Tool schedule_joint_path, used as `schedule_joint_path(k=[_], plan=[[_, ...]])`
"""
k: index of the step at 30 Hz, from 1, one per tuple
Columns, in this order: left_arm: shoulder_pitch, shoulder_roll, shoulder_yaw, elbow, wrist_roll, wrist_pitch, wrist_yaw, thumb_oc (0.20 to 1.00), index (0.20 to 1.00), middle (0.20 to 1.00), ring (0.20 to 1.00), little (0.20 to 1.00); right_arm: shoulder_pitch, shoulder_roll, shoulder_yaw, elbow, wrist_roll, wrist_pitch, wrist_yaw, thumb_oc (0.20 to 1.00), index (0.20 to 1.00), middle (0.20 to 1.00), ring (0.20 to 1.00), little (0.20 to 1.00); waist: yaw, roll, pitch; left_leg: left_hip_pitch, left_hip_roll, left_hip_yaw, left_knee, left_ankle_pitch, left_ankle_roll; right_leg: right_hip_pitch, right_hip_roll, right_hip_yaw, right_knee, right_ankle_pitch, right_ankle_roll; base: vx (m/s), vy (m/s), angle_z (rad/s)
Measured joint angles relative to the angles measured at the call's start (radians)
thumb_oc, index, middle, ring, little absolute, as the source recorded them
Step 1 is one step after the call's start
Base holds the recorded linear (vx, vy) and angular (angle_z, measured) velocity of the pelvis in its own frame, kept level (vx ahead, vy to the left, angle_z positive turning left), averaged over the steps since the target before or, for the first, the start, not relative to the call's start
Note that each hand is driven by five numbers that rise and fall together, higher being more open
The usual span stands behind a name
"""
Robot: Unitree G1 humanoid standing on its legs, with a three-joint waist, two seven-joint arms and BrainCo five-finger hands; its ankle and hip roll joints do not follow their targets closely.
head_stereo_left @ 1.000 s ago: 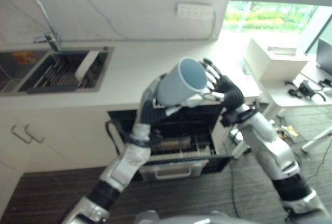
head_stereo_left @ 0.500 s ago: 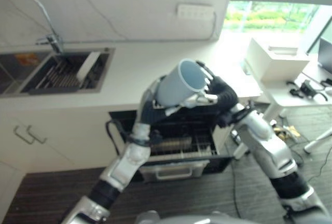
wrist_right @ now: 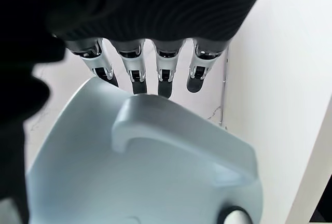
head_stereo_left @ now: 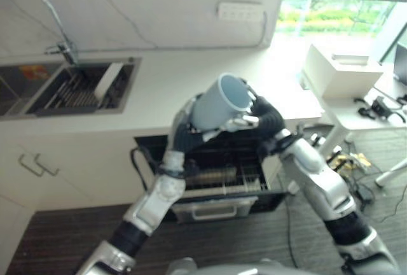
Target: Place the dishes in the dishwasher.
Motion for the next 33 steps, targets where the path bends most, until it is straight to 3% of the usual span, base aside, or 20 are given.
schedule_joint_path(k=[12, 33], plan=[[-0.002, -0.007, -0.032, 0.002, 0.001, -0.002, 0.028, 0.2, 0.2, 0.2, 0.2, 0.2, 0.0, 0.008, 0.034, 0.014, 0.077, 0.045, 0.003, 1.0, 1.0, 1.0, 1.0, 1.0, 0.001, -0.015, 0.012, 0.002, -0.002, -0.007, -0.007, 0.0, 0.0, 0.014, 0.001, -0.017, -0.018, 0.0, 0.0, 0.0, 0.002, 0.03], [-0.032, -0.003, -0.066, 0.024, 0.039, -0.024, 0.048, 0.2, 0.2, 0.2, 0.2, 0.2, -0.001, 0.008, 0.033, 0.015, 0.117, 0.024, -0.022, 1.0, 1.0, 1.0, 1.0, 1.0, 0.0, -0.01, 0.02, 0.008, -0.001, -0.003, -0.008, 0.0, 0.0, 0.015, 0.001, -0.014, -0.017, 0.0, 0.0, 0.0, 0.0, 0.0]])
